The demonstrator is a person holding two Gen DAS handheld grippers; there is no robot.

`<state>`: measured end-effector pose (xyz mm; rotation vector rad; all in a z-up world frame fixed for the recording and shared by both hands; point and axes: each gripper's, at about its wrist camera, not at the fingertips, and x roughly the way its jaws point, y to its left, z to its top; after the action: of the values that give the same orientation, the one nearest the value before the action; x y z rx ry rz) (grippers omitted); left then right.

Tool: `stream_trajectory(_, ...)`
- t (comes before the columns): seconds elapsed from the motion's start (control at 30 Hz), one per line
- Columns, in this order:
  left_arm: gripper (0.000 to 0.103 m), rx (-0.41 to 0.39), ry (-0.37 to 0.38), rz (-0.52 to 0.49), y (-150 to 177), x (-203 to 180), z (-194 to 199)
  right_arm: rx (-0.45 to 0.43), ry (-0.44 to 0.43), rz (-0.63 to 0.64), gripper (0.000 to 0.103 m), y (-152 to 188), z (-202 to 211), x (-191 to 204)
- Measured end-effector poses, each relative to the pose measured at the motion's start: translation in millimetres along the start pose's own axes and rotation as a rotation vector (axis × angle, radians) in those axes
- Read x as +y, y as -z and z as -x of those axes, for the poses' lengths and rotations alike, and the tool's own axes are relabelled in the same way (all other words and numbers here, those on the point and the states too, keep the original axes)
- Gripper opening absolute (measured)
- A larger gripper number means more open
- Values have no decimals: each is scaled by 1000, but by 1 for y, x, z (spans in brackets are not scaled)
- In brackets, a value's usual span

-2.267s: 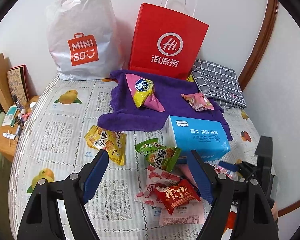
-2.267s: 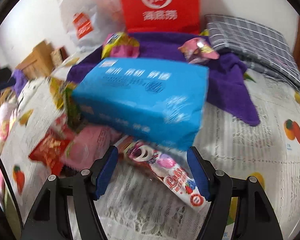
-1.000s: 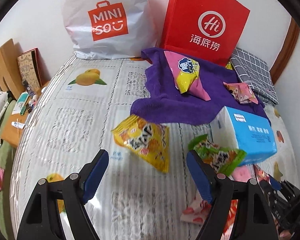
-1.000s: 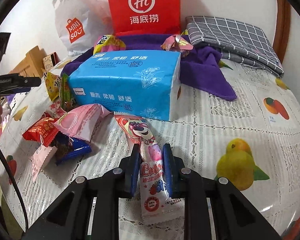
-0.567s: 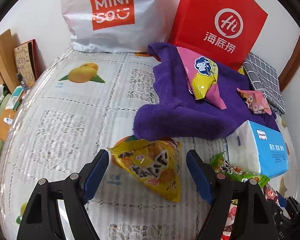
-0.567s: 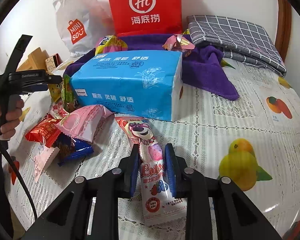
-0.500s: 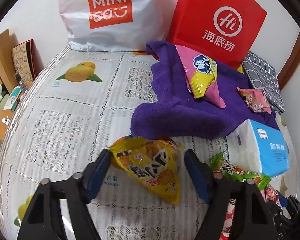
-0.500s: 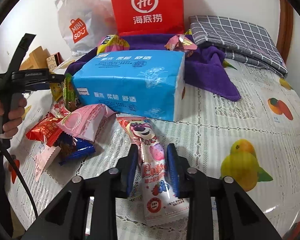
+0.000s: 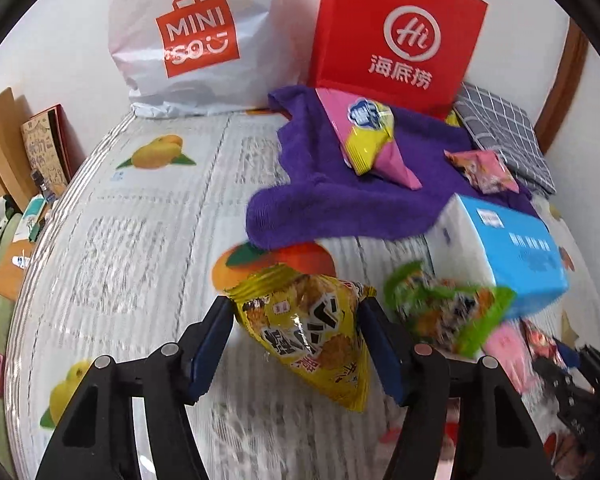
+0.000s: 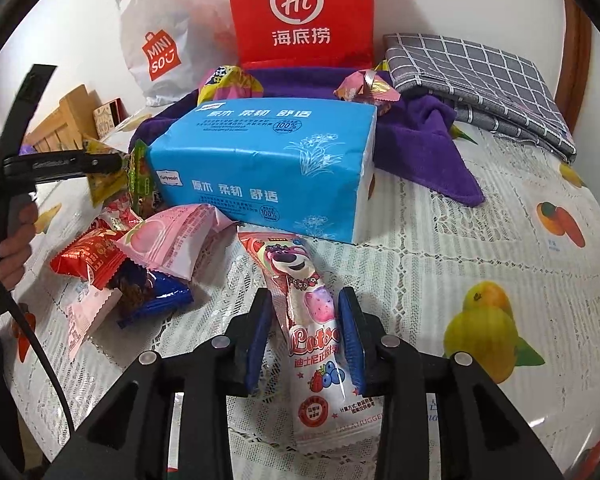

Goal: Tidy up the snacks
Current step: 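Grasp the yellow chip bag with the left tool, then lift the yellow chip bag with left tool while right tool lifts the stick snack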

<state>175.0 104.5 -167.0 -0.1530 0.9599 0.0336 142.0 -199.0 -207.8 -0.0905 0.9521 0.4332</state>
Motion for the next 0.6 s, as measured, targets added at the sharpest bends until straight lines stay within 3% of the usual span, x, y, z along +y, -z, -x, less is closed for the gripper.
stream_trajectory(0.2,63,7,60,-1,15,-4,15,-1,-5,-5,35,0,0,0)
stream_trajectory(0.6,63,38,64,9,31,-7,2,-3,-16,-20,35,1,1,-1)
